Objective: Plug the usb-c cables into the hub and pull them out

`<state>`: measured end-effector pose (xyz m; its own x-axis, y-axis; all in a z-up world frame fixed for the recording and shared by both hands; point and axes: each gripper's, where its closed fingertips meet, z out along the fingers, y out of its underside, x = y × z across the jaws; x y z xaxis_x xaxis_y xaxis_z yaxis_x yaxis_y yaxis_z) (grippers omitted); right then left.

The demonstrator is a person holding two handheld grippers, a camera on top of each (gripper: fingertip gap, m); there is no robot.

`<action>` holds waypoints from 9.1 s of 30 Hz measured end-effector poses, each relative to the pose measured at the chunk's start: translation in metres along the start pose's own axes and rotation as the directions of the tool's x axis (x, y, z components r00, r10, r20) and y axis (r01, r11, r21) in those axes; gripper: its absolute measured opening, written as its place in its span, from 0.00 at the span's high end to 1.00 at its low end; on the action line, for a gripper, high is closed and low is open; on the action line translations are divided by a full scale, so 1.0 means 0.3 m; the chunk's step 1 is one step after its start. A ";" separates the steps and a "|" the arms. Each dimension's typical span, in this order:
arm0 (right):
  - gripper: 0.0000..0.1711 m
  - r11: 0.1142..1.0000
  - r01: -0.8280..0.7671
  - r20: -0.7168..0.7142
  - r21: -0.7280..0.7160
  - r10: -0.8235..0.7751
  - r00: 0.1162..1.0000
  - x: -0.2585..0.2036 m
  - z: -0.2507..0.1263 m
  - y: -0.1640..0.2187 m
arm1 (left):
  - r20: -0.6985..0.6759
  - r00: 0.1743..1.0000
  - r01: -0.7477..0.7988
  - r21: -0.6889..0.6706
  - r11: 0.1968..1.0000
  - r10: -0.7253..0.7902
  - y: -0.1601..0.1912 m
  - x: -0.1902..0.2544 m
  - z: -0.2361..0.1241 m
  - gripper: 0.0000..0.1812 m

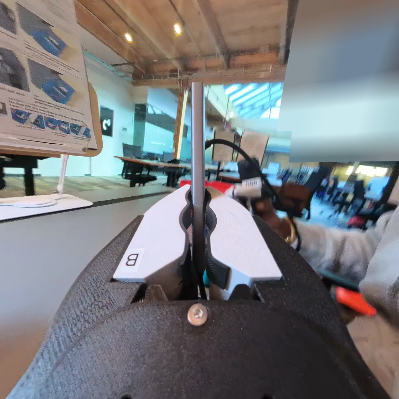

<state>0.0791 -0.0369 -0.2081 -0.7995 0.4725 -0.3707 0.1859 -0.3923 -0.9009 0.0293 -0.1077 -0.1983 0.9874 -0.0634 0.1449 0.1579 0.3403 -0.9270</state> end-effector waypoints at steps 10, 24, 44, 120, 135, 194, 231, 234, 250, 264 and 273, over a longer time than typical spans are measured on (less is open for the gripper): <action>0.80 0.967 0.203 0.080 -0.155 -0.192 0.978 -0.031 0.139 0.070 | -0.146 0.988 0.020 -0.168 0.986 -0.045 0.104 0.083 0.054 0.95; 0.86 0.994 0.081 0.146 -0.077 -0.069 0.987 -0.043 0.217 0.048 | -0.182 0.978 0.068 -0.161 0.985 -0.097 0.098 0.088 0.046 0.95; 0.94 0.987 -0.114 -0.045 -0.114 0.110 0.993 0.058 0.175 0.141 | -0.079 0.968 0.247 0.144 0.958 -0.237 -0.056 -0.033 -0.061 0.95; 0.95 0.718 0.281 -0.764 -0.637 -0.537 -0.358 0.205 -1.164 -0.885 | -0.140 0.990 0.009 -0.156 0.988 -0.031 0.093 0.076 0.009 0.95; 0.95 0.775 0.386 -0.734 -0.500 -0.142 -0.664 0.241 -1.367 -0.658 | -0.142 0.990 0.004 -0.153 0.988 -0.026 0.092 0.079 0.009 0.95; 0.35 0.596 0.633 -0.746 0.494 -0.084 0.661 0.030 -1.209 -0.775 | -0.153 0.988 -0.026 -0.160 0.987 0.001 0.096 0.092 0.010 0.95; 0.31 0.587 0.743 -0.864 0.321 -0.139 0.483 0.067 -1.204 -0.708 | -0.387 0.888 -0.409 -0.420 0.810 0.248 -0.001 0.146 0.149 0.67; 0.32 0.586 0.738 -0.859 0.335 -0.131 0.495 0.068 -1.205 -0.708 | -0.471 0.858 -0.381 -0.320 0.867 0.203 -0.134 0.205 0.248 0.67; 0.33 0.523 0.745 -0.860 0.413 -0.045 0.508 0.077 -1.253 -0.719 | -0.680 0.728 -0.611 -0.588 0.530 0.085 0.515 0.528 1.038 0.72; 0.36 0.421 0.709 -0.809 0.566 0.119 0.575 0.059 -1.349 -0.733 | -0.630 0.753 -0.658 -0.716 0.232 0.192 0.809 0.504 1.169 0.92; 0.41 0.298 0.505 -0.582 0.810 0.300 0.756 0.031 -1.532 -0.763 | -0.689 0.708 -0.705 -0.679 0.205 0.156 0.778 0.543 1.159 0.92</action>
<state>0.2915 0.4200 -0.1091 -0.2162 0.6985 -0.6821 -0.8110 -0.5175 -0.2729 0.2303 0.2875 -0.2707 0.7173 -0.6380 -0.2799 -0.6704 -0.5224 -0.5270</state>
